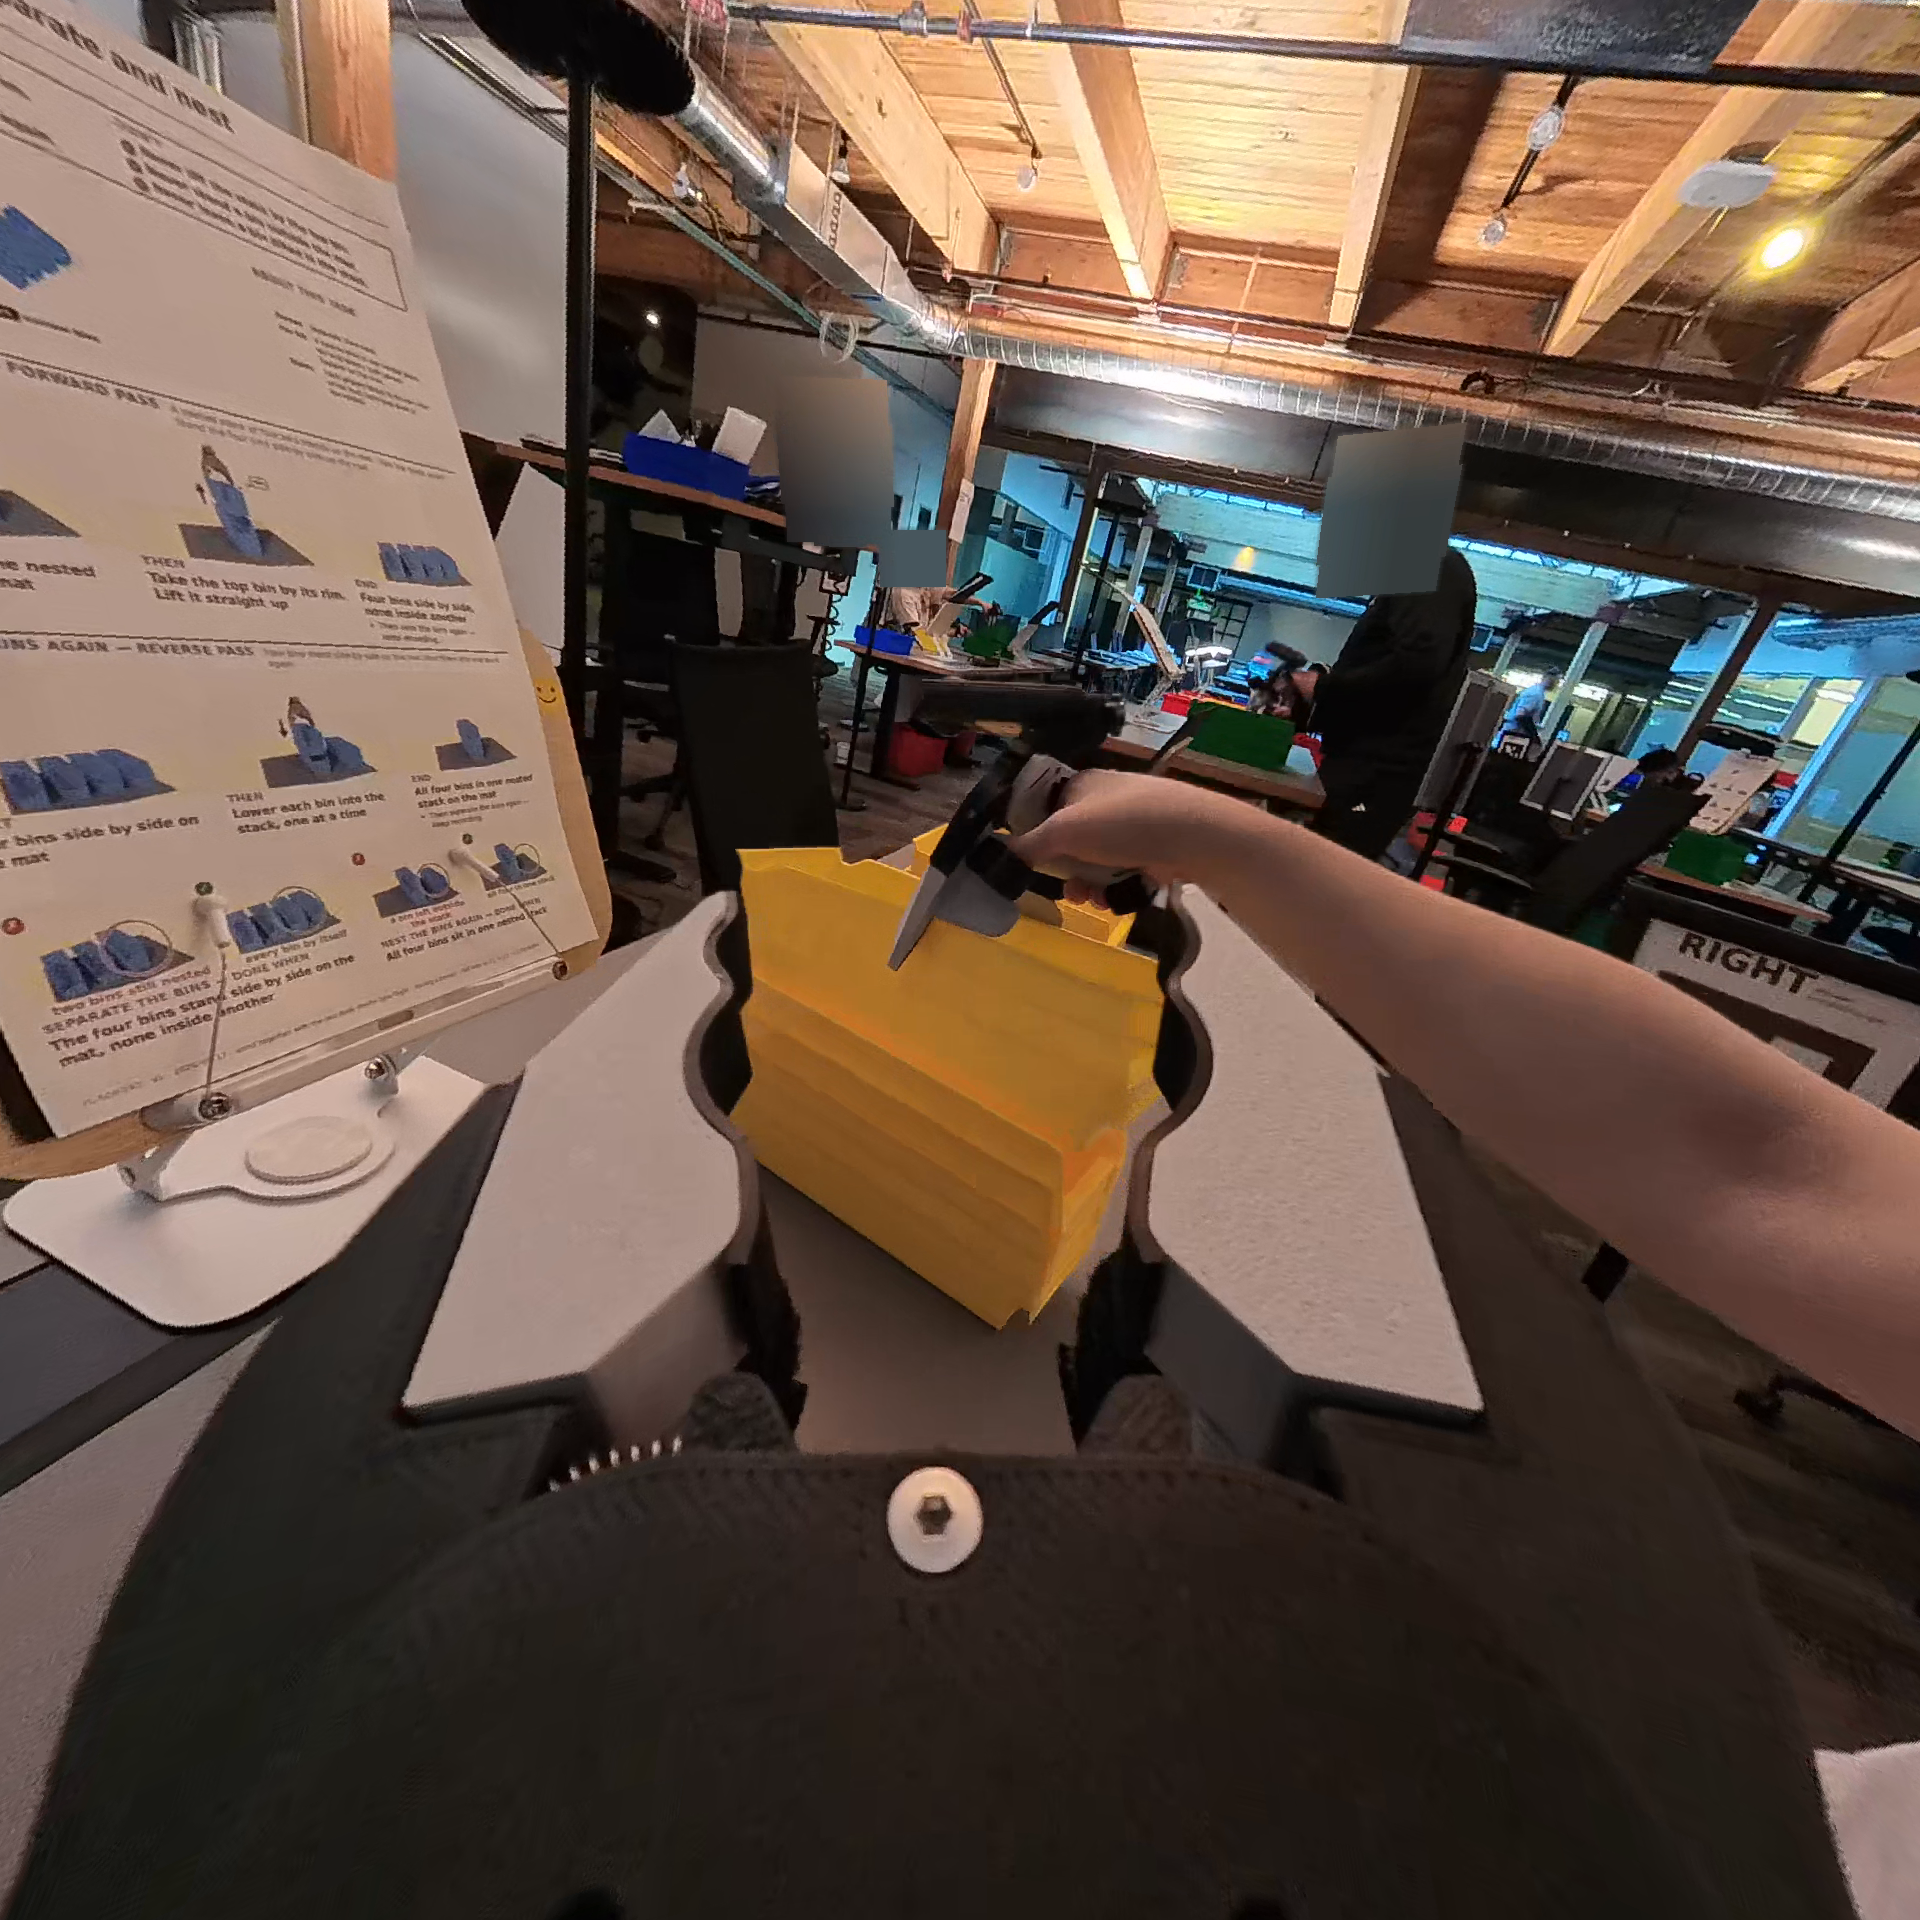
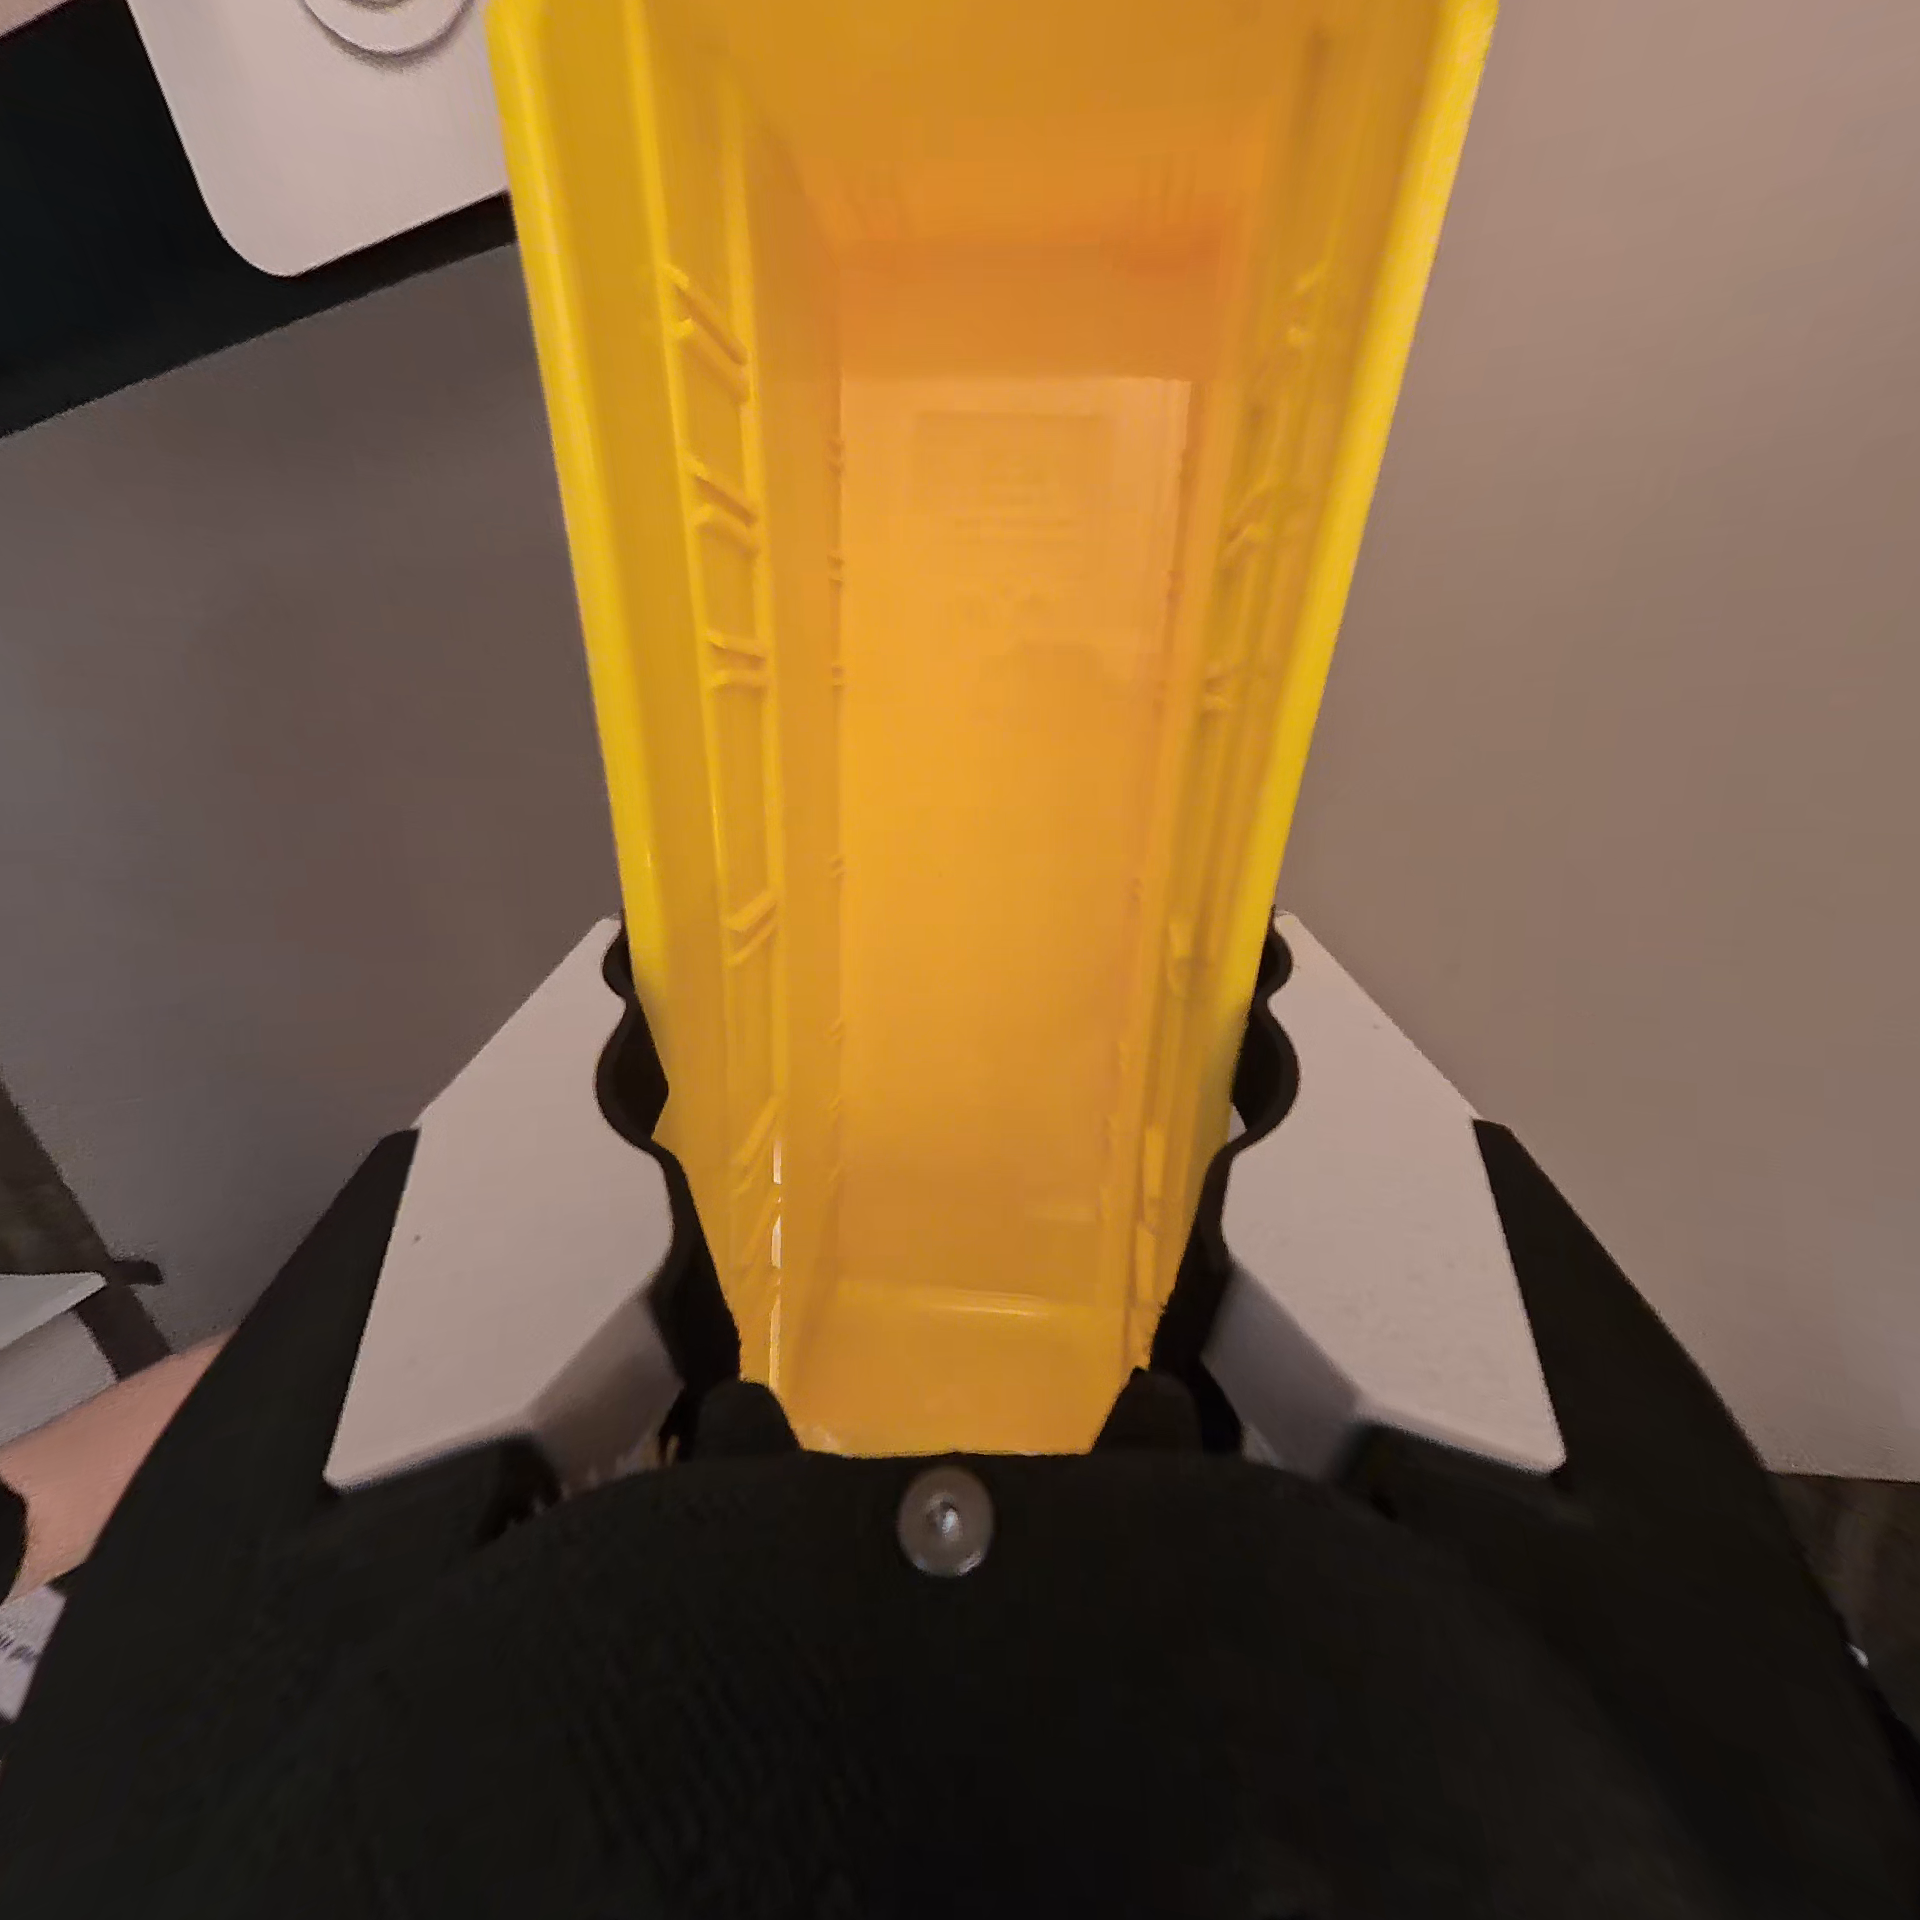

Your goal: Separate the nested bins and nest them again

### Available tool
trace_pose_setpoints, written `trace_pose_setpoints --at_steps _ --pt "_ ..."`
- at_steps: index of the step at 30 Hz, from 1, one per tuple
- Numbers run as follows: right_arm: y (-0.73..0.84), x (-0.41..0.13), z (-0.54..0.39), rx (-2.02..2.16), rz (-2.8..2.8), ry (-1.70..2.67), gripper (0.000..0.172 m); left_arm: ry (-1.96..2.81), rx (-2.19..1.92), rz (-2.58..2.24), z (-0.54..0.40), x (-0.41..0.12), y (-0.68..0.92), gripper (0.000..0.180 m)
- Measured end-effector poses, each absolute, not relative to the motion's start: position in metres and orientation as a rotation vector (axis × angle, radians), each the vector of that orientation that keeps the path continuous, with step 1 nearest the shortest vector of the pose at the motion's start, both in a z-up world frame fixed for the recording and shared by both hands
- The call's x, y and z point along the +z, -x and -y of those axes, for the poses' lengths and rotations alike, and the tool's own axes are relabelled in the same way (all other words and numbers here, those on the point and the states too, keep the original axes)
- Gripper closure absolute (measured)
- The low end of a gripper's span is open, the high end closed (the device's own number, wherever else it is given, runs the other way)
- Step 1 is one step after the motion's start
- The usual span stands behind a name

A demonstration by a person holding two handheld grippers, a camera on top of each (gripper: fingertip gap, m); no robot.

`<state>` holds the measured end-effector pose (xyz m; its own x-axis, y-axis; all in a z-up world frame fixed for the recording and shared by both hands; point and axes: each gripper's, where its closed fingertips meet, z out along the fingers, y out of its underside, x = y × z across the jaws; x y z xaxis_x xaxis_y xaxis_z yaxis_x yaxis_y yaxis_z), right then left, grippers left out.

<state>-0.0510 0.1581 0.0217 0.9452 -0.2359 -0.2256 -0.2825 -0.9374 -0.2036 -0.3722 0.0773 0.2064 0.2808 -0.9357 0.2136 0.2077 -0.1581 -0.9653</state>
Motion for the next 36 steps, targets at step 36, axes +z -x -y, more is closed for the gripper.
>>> trace_pose_setpoints --at_steps 36 --pt "0.053 -0.042 -0.149 -0.159 -0.216 3.054 0.022 1.454 -1.149 -0.974 -0.058 0.172 0.31 0.101"
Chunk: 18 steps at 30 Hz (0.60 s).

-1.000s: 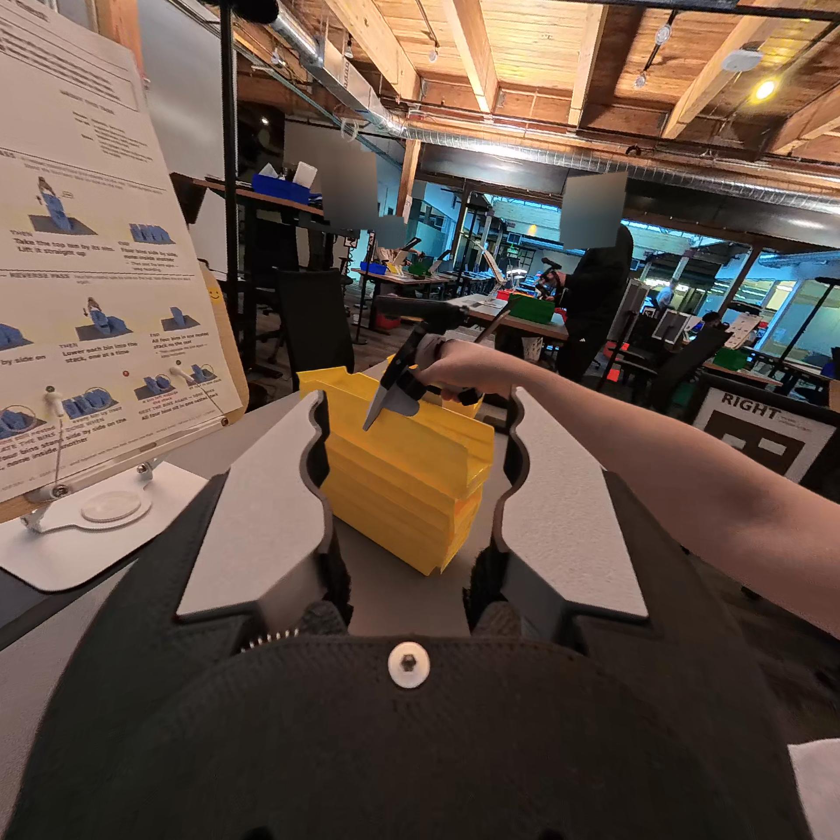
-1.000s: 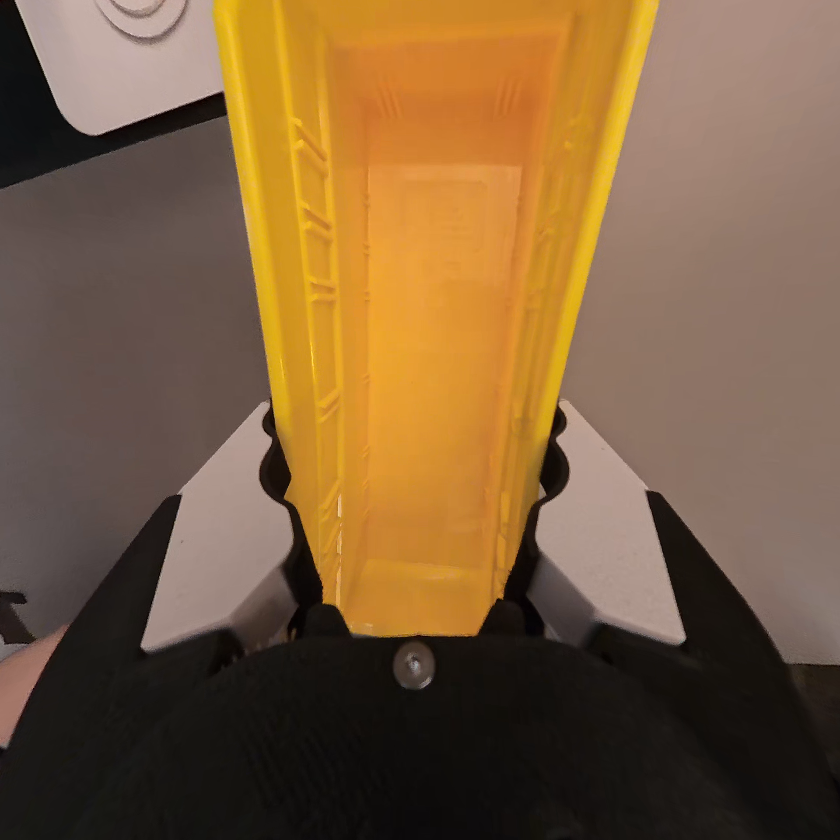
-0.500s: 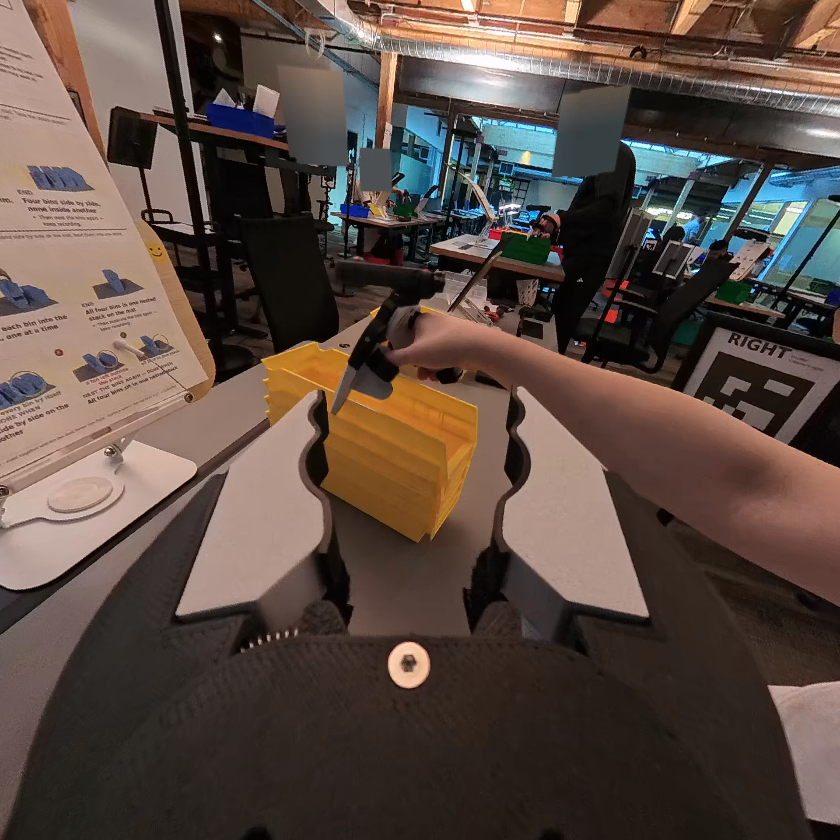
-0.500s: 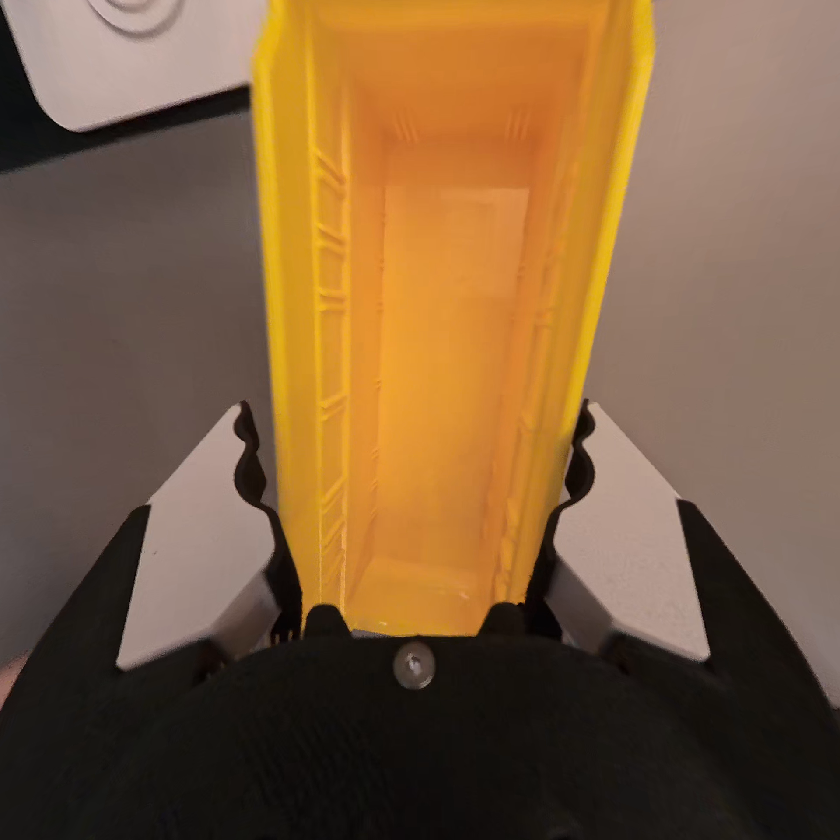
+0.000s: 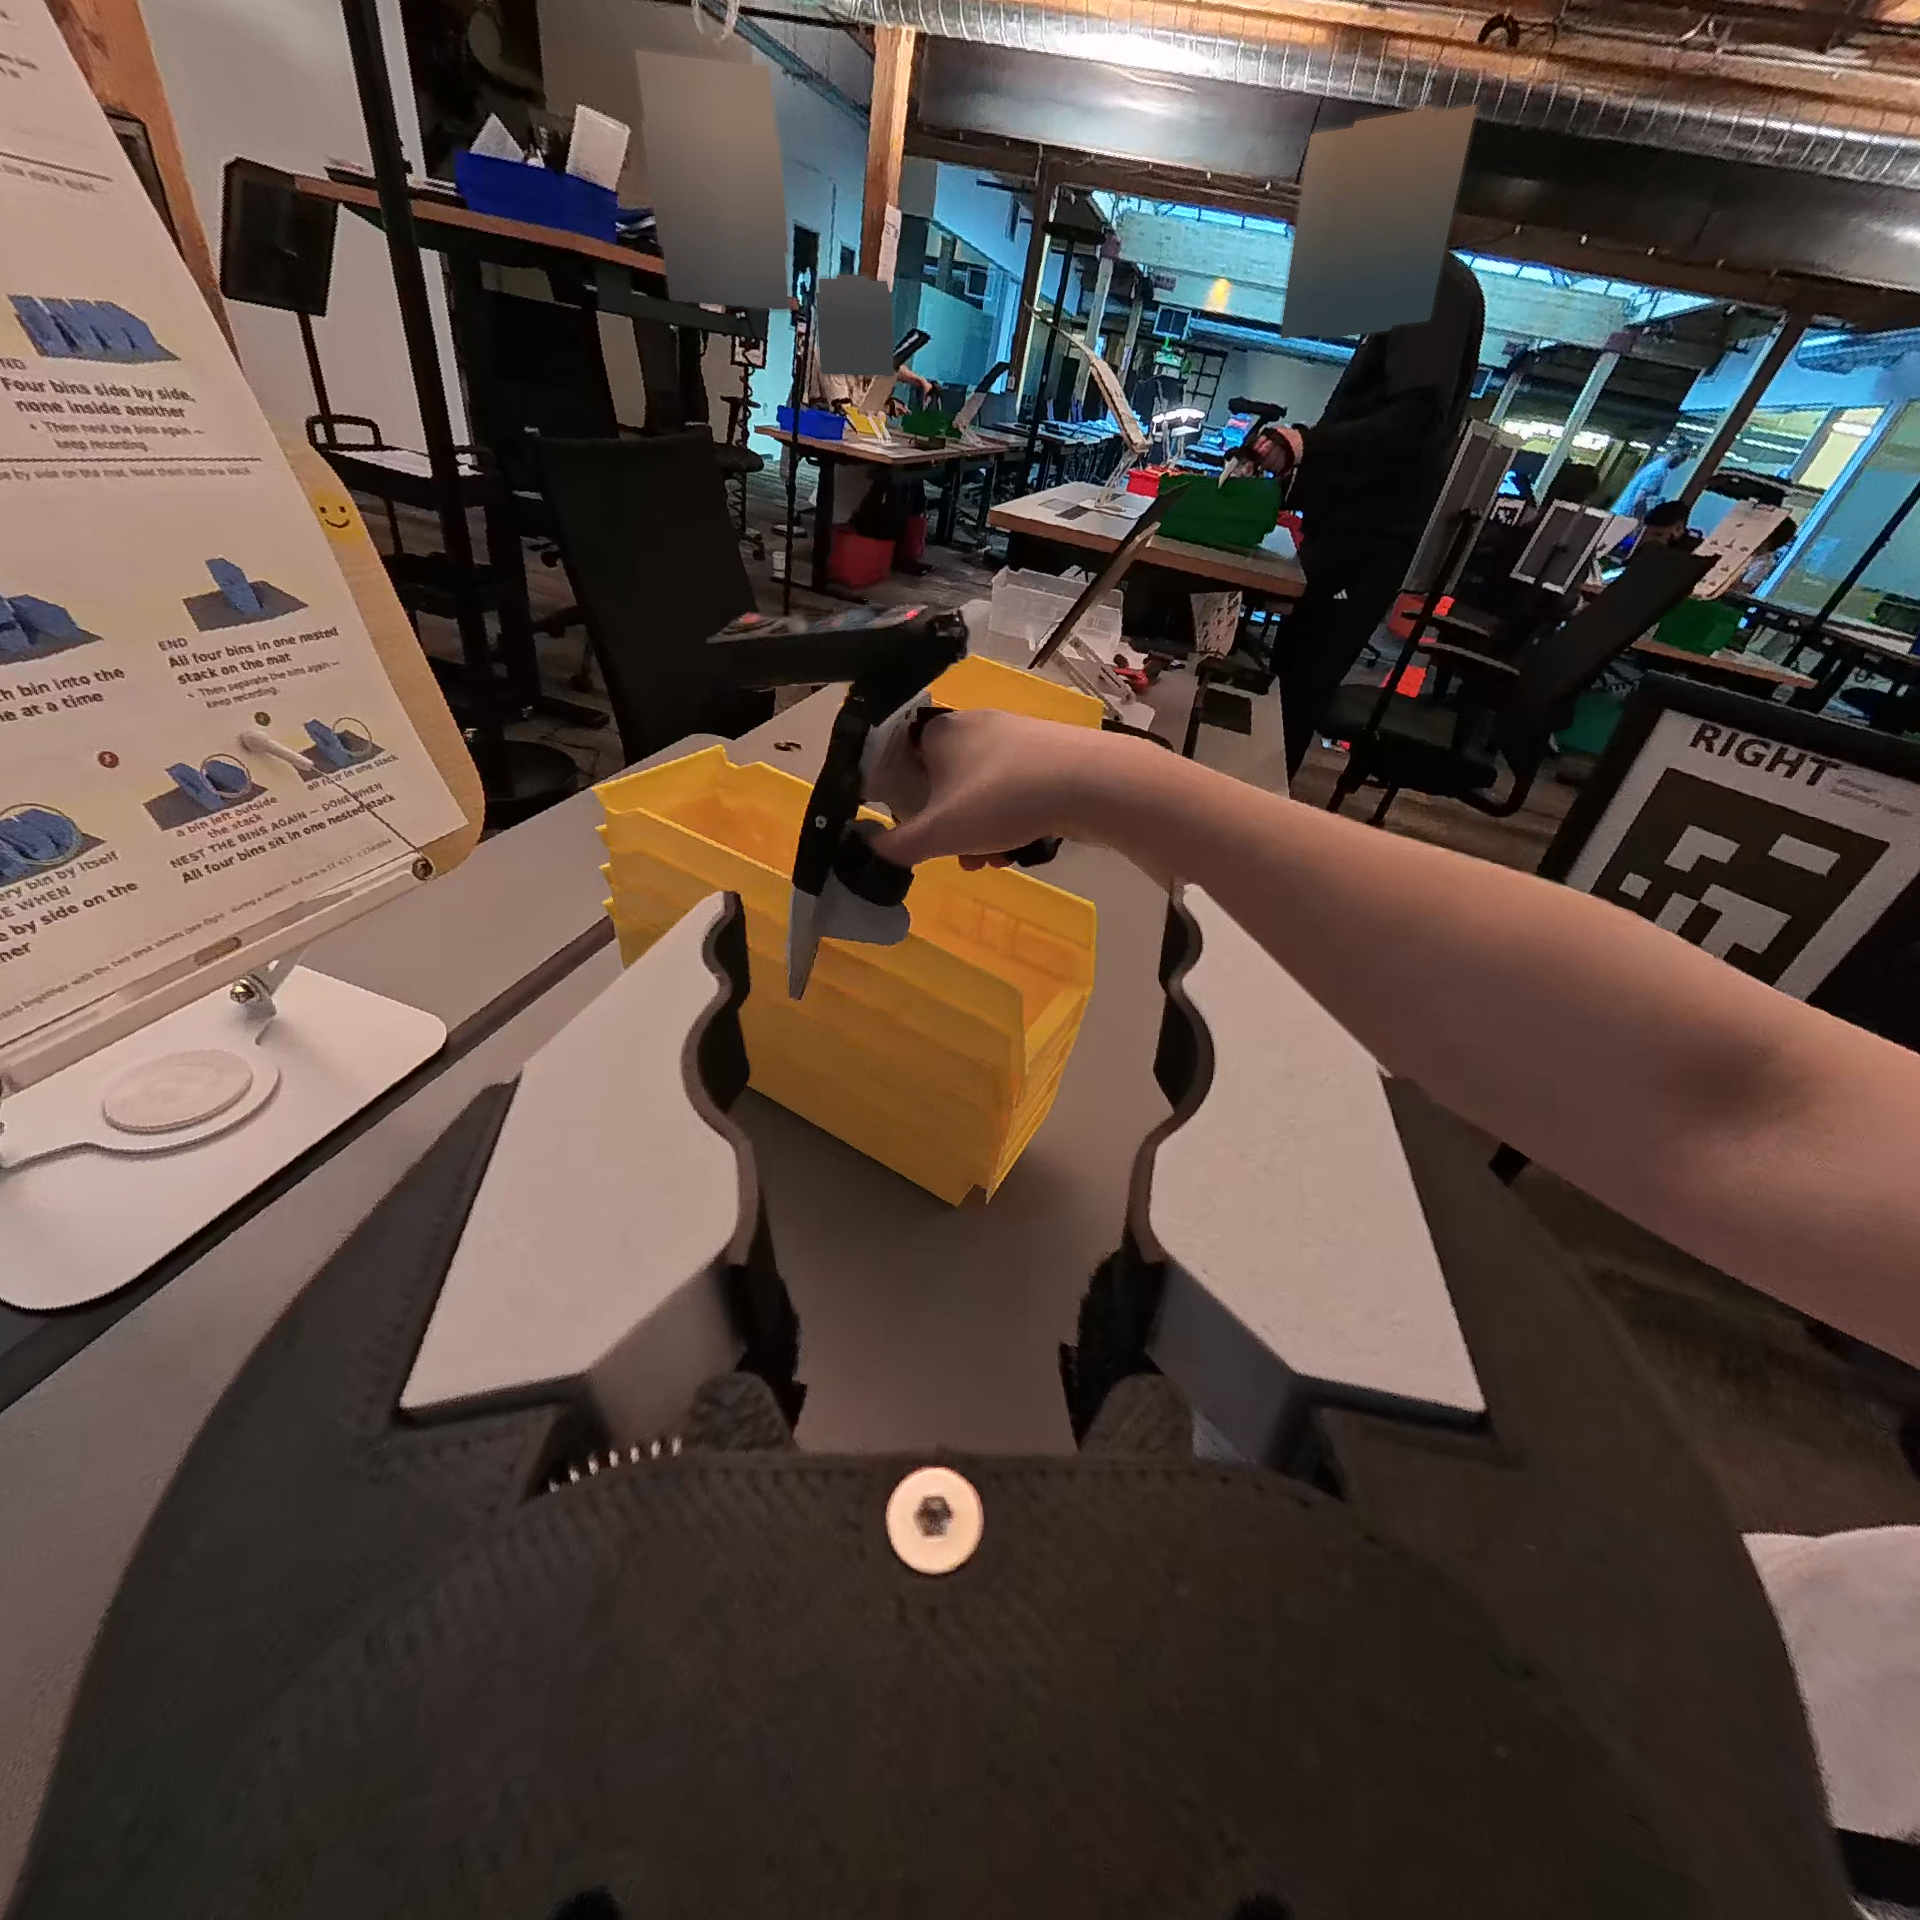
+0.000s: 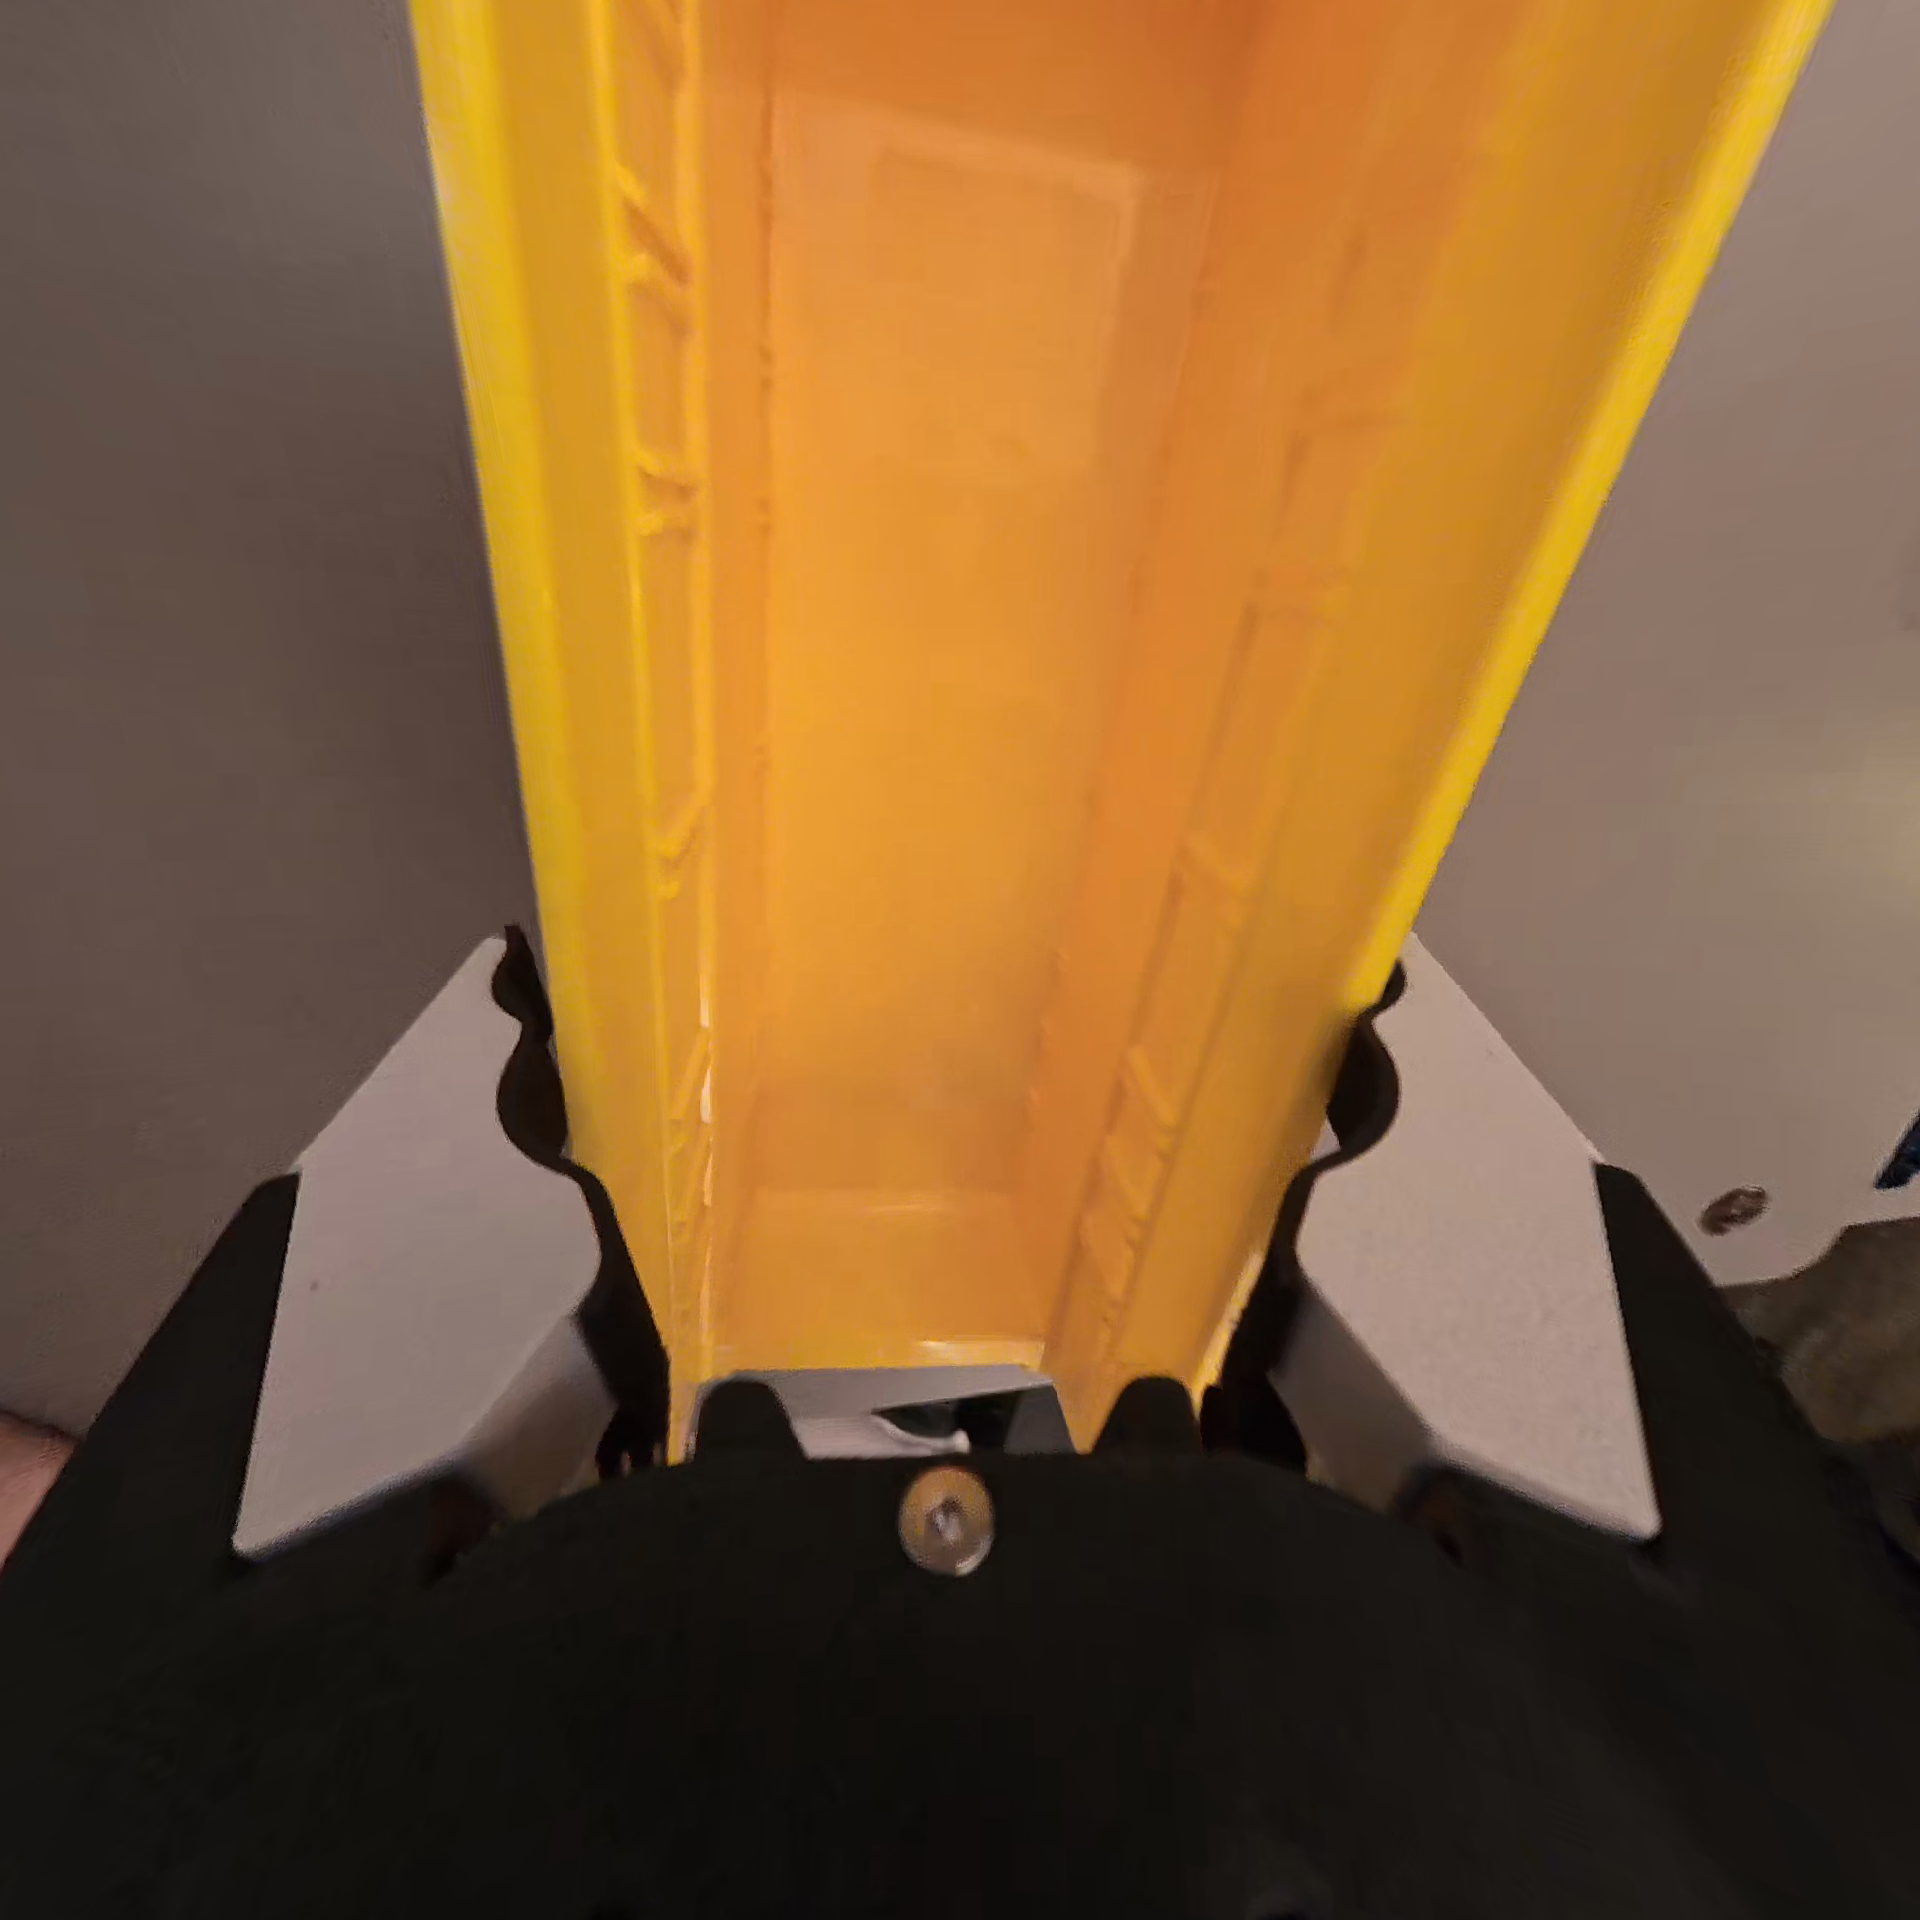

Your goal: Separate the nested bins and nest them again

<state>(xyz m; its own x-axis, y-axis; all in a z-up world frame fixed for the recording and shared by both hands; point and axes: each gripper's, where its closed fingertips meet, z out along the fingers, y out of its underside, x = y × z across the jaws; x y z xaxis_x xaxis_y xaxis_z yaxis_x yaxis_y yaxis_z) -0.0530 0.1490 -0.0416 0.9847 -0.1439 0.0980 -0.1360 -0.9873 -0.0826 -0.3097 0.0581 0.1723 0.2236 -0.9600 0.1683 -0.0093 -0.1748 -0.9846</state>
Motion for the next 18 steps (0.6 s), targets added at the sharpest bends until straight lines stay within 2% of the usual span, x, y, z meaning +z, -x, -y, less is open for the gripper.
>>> trace_pose_setpoints --at_steps 4,18 --pt "0.057 -0.038 -0.15 -0.113 -0.184 3.038 0.032 1.453 -1.155 -0.98 -0.059 0.172 0.308 0.101" --pt "0.075 -0.038 -0.151 -0.092 -0.024 3.035 0.031 1.478 -1.138 -1.009 -0.059 0.164 0.298 0.101"
